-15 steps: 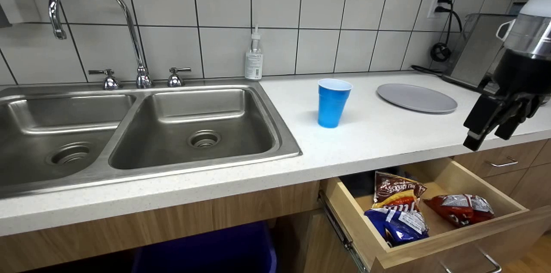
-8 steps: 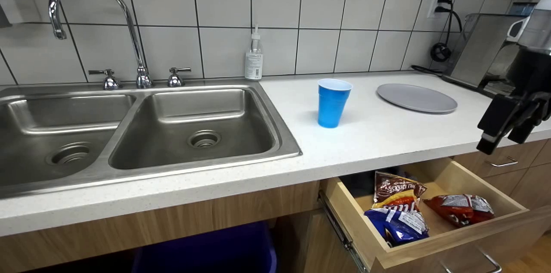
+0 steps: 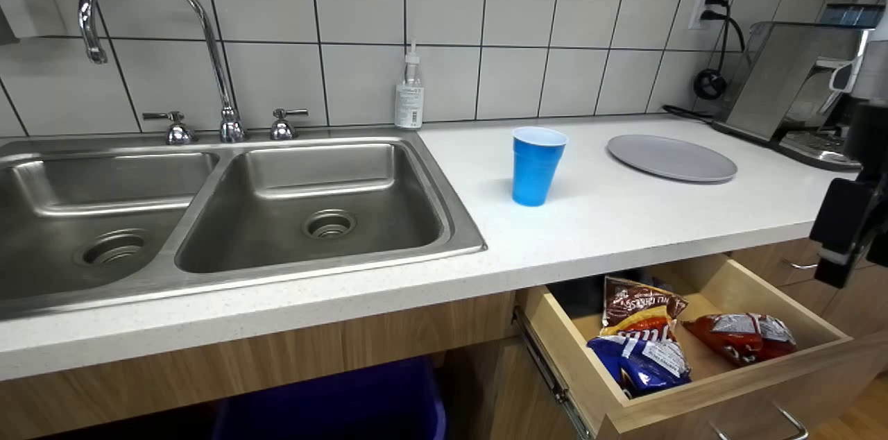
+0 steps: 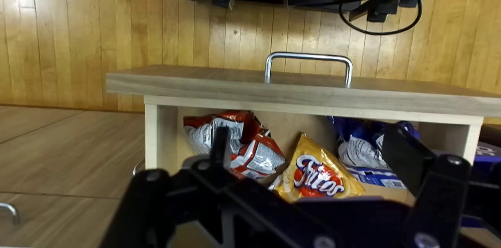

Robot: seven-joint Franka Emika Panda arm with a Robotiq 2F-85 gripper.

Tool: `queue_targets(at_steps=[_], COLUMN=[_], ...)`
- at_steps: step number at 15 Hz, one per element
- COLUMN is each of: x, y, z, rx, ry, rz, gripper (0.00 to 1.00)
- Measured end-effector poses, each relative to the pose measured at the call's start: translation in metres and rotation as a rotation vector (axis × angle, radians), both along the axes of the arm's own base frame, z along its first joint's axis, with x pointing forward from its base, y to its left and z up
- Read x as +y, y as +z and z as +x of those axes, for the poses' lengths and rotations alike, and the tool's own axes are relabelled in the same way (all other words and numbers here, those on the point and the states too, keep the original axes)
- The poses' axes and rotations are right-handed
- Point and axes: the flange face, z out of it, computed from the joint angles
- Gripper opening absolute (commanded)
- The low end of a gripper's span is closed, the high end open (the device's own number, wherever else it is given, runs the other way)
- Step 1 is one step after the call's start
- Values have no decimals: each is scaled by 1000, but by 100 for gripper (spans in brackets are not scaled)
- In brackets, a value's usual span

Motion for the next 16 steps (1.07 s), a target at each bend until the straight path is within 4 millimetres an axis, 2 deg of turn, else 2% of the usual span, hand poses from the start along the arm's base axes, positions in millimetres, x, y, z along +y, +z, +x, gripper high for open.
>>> queue_targets(at_steps=[9, 16], x=[-2, -9], y=[-17, -55], z=[-12, -22], rx=[111, 220], ry=[-5, 17], rz=[-2, -27], gripper=[100, 100])
